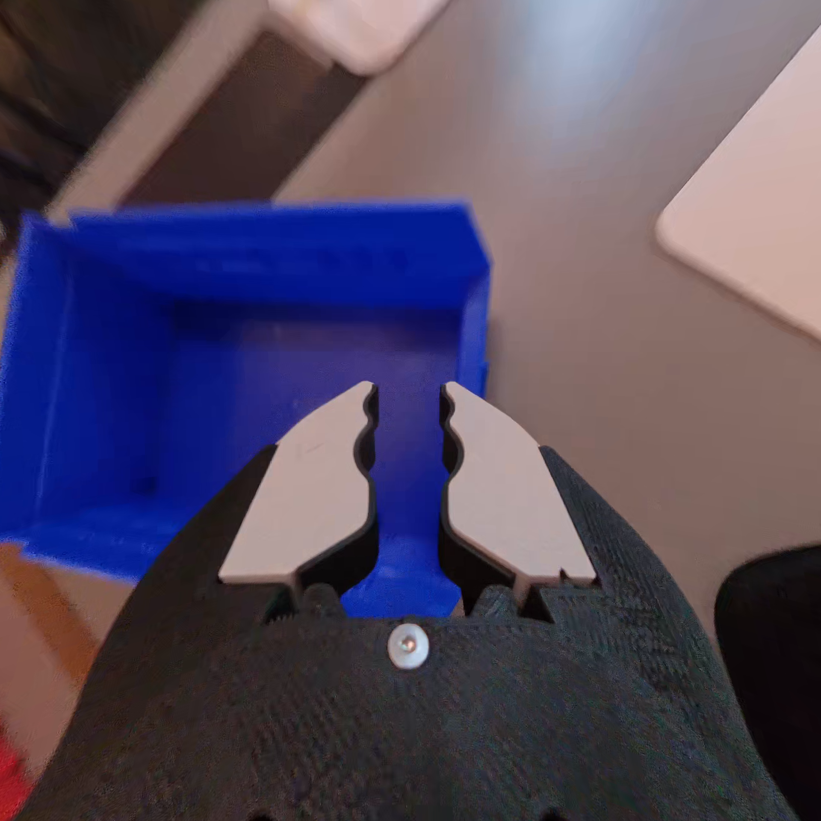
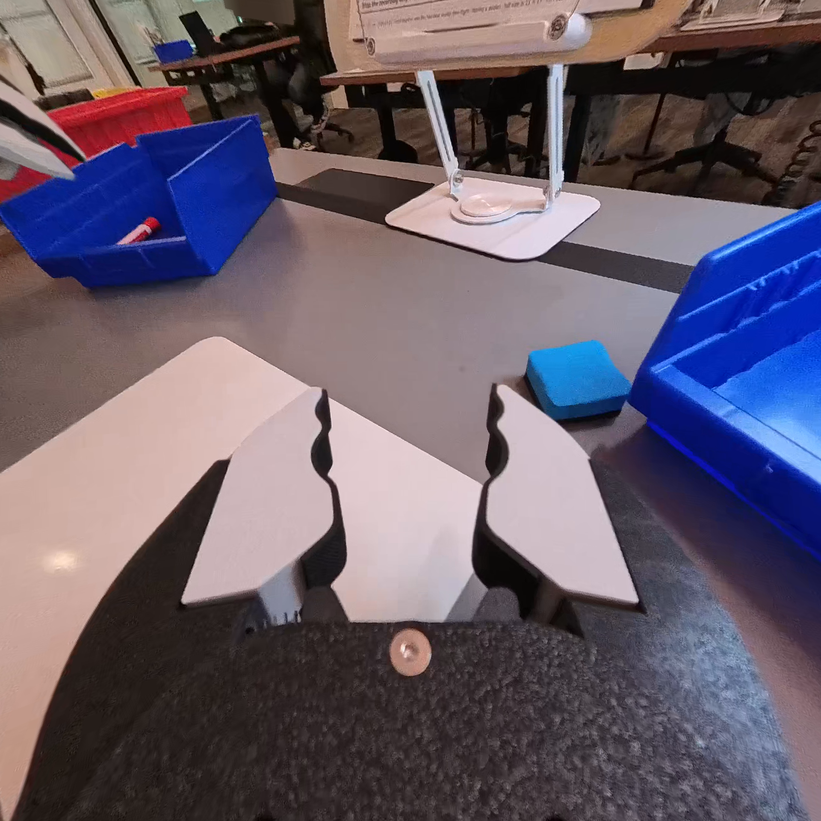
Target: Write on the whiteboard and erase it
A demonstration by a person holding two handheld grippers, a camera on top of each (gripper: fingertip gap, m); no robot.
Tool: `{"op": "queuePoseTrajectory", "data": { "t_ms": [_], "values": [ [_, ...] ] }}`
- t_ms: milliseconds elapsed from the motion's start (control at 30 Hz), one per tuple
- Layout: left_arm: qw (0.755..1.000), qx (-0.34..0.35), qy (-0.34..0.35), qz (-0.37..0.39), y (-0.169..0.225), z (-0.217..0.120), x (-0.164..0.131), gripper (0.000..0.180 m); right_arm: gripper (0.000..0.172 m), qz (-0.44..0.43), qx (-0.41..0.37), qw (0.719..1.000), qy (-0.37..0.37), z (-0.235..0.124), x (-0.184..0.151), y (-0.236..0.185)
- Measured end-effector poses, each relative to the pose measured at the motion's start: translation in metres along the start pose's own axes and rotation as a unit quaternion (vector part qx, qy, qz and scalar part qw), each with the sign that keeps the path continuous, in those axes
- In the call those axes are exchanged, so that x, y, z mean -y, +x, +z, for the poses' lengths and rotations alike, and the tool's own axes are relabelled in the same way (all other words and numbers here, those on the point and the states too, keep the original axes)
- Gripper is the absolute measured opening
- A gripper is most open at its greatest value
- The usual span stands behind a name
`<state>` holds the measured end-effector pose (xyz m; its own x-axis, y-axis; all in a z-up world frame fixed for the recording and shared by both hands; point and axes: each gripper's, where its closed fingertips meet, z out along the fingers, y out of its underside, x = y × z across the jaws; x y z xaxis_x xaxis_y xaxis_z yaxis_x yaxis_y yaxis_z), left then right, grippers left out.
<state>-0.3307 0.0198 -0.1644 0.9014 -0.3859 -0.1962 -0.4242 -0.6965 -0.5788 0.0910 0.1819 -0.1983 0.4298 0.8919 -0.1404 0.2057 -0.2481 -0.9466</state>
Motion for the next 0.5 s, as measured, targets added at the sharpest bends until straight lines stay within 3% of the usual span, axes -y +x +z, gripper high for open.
{"op": "queuePoseTrajectory", "data": {
  "t_ms": [100, 200, 500],
  "values": [
    [0.978, -0.021, -0.204, 0.038, -0.034, 0.01, -0.053, 0.026, 0.065, -0.016, 0.005, 1.0, 0.004, 0.001, 0.002, -0.005],
    [0.926, -0.005, -0.368, 0.077, -0.058, 0.012, -0.098, 0.029, 0.065, -0.041, 0.003, 0.999, -0.008, 0.002, -0.005, -0.01],
    [0.857, 0.022, -0.502, 0.111, -0.077, 0.034, -0.138, 0.026, 0.062, -0.061, -0.005, 0.998, -0.021, 0.005, -0.012, -0.01]
  ]
}}
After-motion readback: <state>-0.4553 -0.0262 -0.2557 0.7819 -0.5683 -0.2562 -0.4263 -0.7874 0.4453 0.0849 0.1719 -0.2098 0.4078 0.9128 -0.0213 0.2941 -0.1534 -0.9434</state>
